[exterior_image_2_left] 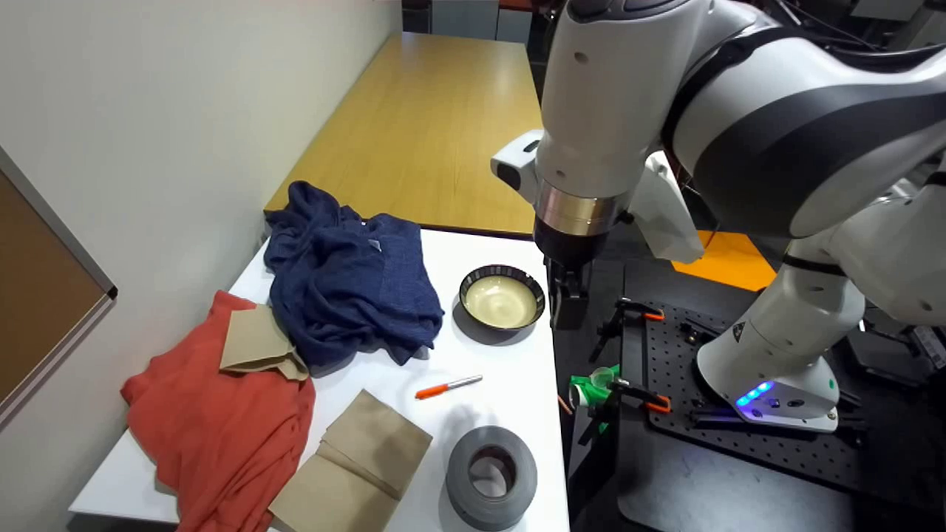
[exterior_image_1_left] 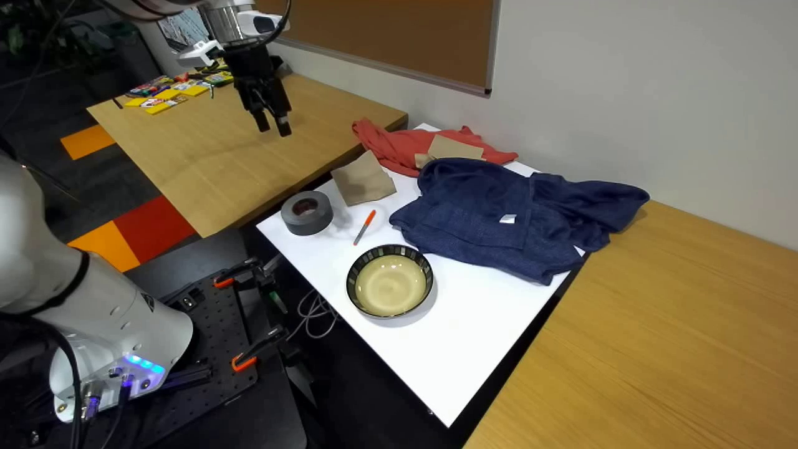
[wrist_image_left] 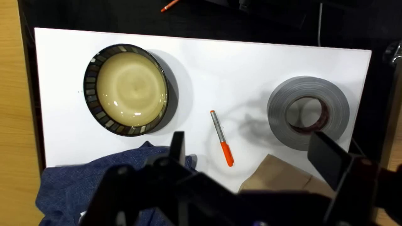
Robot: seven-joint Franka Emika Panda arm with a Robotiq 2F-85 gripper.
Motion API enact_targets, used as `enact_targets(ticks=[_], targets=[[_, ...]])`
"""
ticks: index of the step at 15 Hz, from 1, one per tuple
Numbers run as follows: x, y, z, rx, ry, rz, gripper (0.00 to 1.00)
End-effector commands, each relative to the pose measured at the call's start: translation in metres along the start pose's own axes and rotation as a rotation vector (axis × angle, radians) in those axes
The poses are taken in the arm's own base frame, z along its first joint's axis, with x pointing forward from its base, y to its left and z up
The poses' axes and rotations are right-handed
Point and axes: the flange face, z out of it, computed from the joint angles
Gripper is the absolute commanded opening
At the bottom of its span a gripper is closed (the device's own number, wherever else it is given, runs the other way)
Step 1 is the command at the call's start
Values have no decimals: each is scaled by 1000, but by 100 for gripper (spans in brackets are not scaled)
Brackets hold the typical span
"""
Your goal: Pick up the pen and move it to the right.
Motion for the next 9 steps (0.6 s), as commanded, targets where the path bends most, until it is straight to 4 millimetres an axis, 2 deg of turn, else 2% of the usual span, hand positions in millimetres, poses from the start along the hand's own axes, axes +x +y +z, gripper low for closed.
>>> enact_targets(ticks=[1, 5, 9], targets=[[0, 0, 0, 0, -1, 0, 100], [6, -5, 10, -4, 20, -38, 100], [20, -12, 31, 15, 132, -82, 100]])
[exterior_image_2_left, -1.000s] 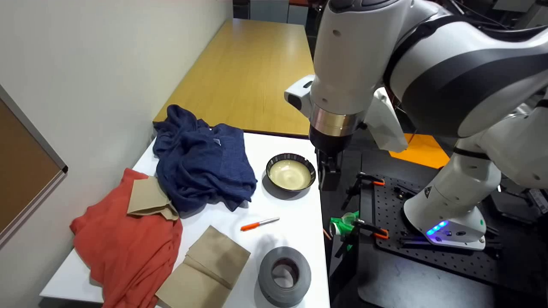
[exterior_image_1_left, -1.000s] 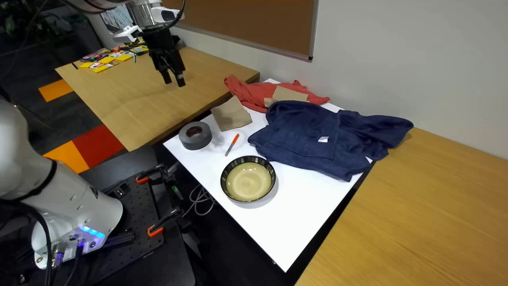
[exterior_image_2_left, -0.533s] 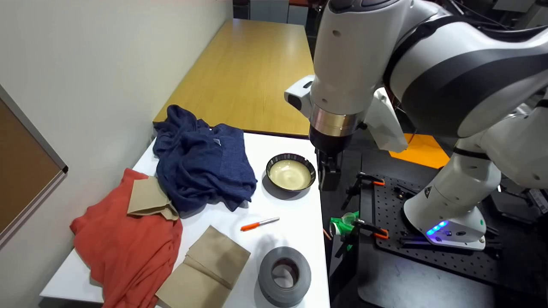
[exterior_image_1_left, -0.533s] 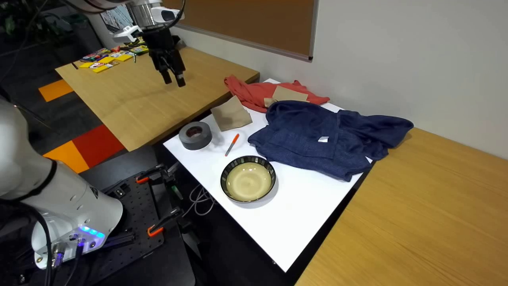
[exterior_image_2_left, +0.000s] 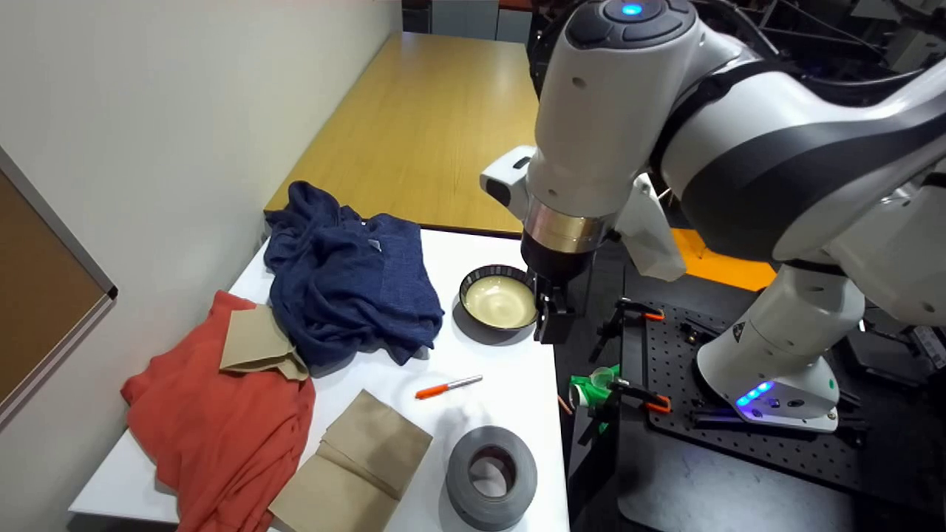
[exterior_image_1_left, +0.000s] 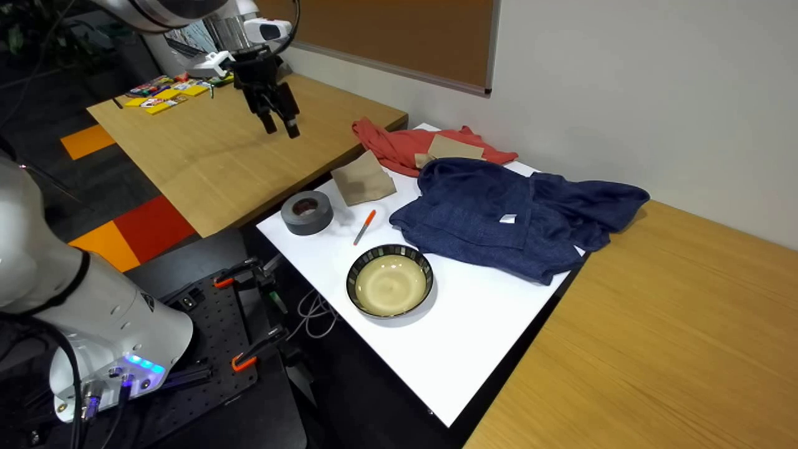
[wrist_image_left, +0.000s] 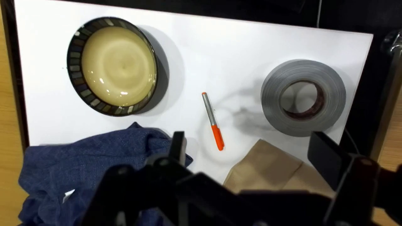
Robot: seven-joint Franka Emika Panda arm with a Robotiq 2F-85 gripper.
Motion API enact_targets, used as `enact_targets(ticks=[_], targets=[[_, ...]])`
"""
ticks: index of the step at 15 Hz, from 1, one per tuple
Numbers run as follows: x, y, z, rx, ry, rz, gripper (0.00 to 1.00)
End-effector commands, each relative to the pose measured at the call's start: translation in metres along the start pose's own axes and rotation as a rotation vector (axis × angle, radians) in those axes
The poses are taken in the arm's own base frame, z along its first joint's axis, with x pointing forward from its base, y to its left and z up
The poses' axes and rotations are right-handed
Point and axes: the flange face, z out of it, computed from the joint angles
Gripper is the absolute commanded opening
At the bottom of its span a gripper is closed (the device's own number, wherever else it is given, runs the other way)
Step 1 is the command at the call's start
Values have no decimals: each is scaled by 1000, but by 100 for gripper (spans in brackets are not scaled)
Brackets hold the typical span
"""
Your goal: Pick up the pen and move it to the right.
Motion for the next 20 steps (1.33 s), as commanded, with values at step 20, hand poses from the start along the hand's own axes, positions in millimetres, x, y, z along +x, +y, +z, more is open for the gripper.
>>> enact_targets(ticks=[20], targets=[[45, 35, 220, 132, 127, -163, 100]])
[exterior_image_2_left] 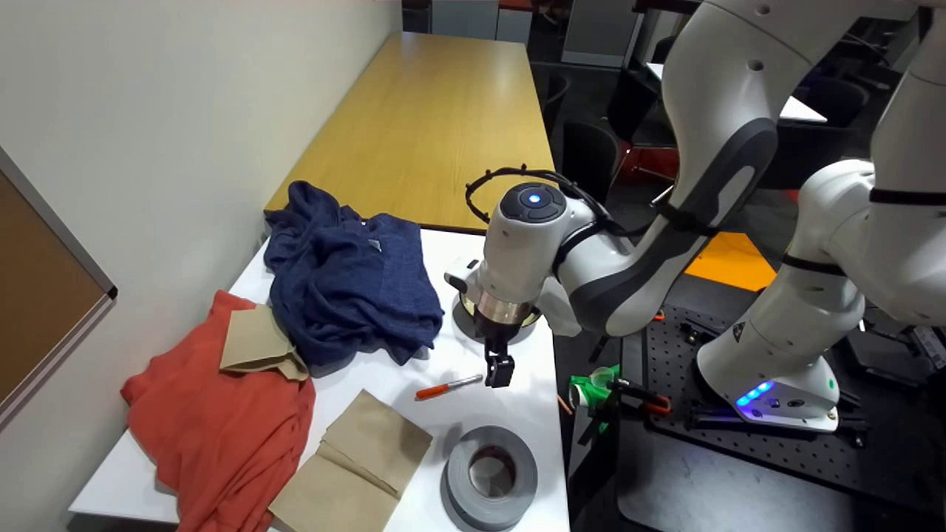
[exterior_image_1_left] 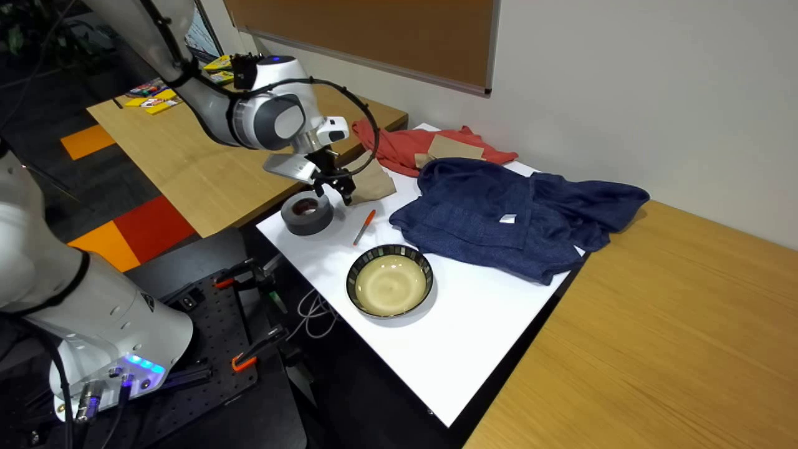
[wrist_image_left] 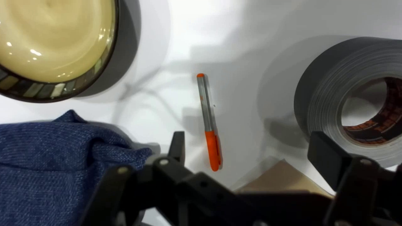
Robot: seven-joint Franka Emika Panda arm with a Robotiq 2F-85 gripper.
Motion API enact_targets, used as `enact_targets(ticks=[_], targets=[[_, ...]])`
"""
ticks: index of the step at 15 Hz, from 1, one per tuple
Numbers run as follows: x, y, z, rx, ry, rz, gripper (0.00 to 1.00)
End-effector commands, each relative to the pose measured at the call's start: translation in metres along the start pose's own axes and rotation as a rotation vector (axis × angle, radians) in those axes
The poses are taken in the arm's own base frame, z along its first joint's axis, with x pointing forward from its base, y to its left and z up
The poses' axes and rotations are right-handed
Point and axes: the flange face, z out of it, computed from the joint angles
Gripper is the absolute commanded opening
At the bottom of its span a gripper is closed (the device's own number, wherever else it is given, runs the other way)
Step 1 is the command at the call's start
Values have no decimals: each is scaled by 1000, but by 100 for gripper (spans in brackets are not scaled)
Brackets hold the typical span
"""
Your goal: Pick up the pen and move it to the right.
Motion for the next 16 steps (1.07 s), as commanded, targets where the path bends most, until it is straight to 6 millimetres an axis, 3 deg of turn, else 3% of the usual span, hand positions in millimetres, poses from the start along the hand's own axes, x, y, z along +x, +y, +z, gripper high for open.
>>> enact_targets(ticks=[1, 16], targets=[[11, 7, 27, 30, 9, -19, 100], [47, 42, 90, 88, -24, -49, 100]])
